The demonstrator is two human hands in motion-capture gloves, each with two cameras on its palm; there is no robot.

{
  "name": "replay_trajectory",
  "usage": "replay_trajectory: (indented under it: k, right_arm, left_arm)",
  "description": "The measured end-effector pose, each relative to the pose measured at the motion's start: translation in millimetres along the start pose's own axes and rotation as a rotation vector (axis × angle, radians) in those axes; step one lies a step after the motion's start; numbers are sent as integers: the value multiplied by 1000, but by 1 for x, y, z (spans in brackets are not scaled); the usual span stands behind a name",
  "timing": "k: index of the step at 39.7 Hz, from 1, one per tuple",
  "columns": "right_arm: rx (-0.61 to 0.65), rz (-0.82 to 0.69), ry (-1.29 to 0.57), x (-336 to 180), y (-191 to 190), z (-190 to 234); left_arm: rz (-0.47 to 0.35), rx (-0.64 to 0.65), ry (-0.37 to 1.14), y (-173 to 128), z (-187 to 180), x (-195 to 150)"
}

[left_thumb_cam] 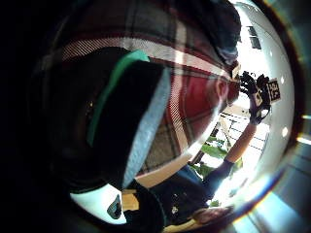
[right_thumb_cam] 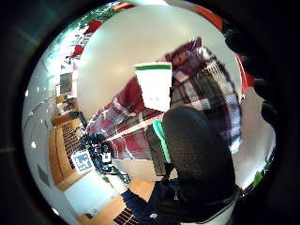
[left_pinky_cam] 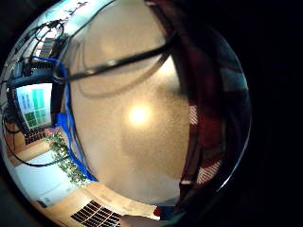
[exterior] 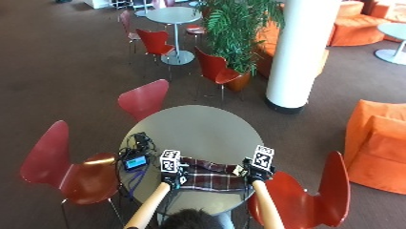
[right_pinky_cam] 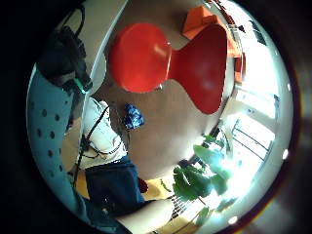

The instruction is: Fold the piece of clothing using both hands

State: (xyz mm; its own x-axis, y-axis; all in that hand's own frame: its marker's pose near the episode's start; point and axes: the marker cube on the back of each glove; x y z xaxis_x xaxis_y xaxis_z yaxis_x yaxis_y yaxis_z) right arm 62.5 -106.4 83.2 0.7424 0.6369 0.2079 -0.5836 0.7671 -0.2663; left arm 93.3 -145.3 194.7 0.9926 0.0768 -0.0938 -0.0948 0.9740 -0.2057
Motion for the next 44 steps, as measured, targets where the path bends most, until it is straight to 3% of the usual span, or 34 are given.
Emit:
replay_trajectory:
  k: [5, 10, 15, 19, 26, 33, 39, 44]
  right_arm:
    - [20, 63, 28, -3, 17, 10]
    - [38, 17, 55, -12, 13, 24]
    - [99, 19, 61, -20, 13, 27]
    - [144, -23, 55, -32, 15, 28]
    - [152, 6, -78, -23, 3, 29]
    - [108, 69, -170, -6, -4, 29]
    - [134, 87, -165, -8, 2, 11]
    - [116, 25, -133, -22, -20, 7]
  left_arm:
    - [-54, -67, -46, -2, 12, -2]
    - [-79, -10, -67, -7, 14, -5]
    - [-116, -74, -28, 5, 20, -4]
    - [-107, -26, -24, 4, 22, -2]
    - [-140, -57, -34, 10, 25, 0]
    - [-83, 18, -25, 7, 22, 5]
    - [-95, -65, -3, 19, 19, 6]
    - [-59, -69, 24, 19, 12, 5]
